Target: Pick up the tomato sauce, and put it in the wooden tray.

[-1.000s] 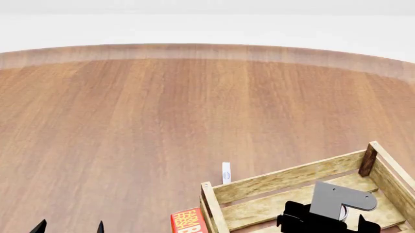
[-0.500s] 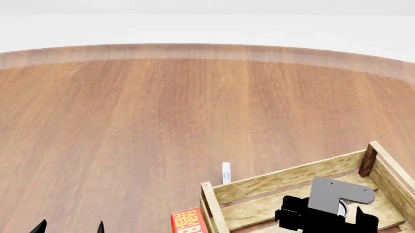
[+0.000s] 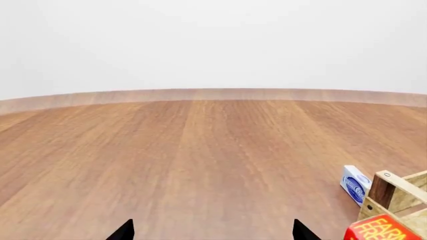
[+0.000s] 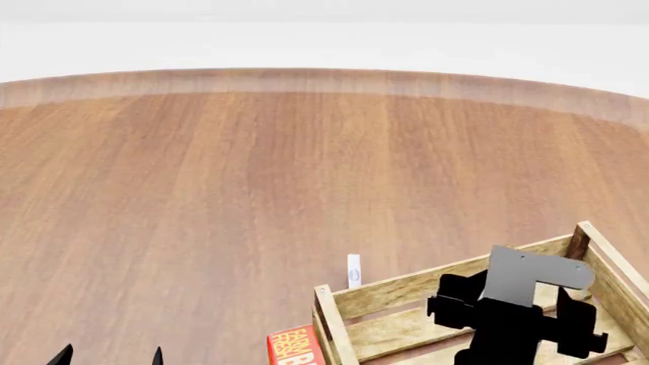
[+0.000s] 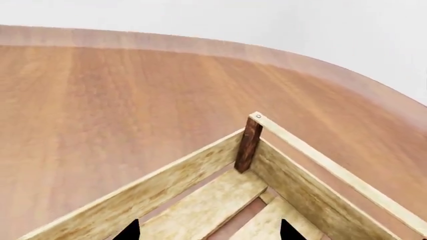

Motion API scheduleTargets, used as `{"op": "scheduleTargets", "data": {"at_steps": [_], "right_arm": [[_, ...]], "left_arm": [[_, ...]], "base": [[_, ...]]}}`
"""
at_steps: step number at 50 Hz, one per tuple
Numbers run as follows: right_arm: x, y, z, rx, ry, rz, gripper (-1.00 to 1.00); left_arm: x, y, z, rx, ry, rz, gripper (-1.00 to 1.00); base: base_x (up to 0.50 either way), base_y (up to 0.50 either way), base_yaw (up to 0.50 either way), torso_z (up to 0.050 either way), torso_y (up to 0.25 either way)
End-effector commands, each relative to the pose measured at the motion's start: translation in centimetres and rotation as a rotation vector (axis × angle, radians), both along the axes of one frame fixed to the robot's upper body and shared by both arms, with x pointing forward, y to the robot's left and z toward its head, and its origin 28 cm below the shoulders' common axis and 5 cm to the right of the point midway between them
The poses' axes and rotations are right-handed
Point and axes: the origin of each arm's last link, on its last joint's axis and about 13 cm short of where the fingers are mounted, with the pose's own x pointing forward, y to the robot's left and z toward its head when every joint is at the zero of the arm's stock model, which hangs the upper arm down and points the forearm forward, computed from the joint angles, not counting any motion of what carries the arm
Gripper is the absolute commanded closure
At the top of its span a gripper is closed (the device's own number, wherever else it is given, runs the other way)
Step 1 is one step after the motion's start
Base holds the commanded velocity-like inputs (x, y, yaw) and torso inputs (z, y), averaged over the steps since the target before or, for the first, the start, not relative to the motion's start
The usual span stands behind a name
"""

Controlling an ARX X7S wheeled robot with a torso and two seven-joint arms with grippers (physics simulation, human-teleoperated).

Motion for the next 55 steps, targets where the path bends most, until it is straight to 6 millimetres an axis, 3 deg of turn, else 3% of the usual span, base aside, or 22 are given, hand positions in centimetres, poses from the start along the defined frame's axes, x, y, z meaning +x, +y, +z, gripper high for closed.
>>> {"op": "scheduleTargets", "data": {"at_steps": [1,29,36,44,55], "right_arm": [[-0.5,-0.2,2.8,0.021,-0.054,0.01,-1.0],[-3.9,-0.2,8.2,0.08,-0.554,0.08,-1.0],[-5.0,0.2,9.3,0.085,-0.599,0.091,-1.0],[-9.9,1.5,12.1,0.088,-0.706,0.2,-1.0],[-14.4,2.0,13.6,0.082,-0.79,0.252,-1.0]], "left_arm": [[0.0,-0.1,0.0,-0.005,-0.011,-0.005,-1.0],[0.0,-0.2,0.1,-0.005,-0.012,-0.005,-1.0],[0.0,-0.2,0.1,-0.006,-0.013,-0.005,-1.0],[0.0,-0.2,0.1,-0.005,-0.013,-0.004,-1.0],[0.0,-0.2,0.2,-0.006,-0.013,-0.003,-1.0]], "base": [[0.0,0.0,0.0,0.0,0.0],[0.0,0.0,0.0,0.0,0.0],[0.0,0.0,0.0,0.0,0.0],[0.0,0.0,0.0,0.0,0.0],[0.0,0.0,0.0,0.0,0.0]]}}
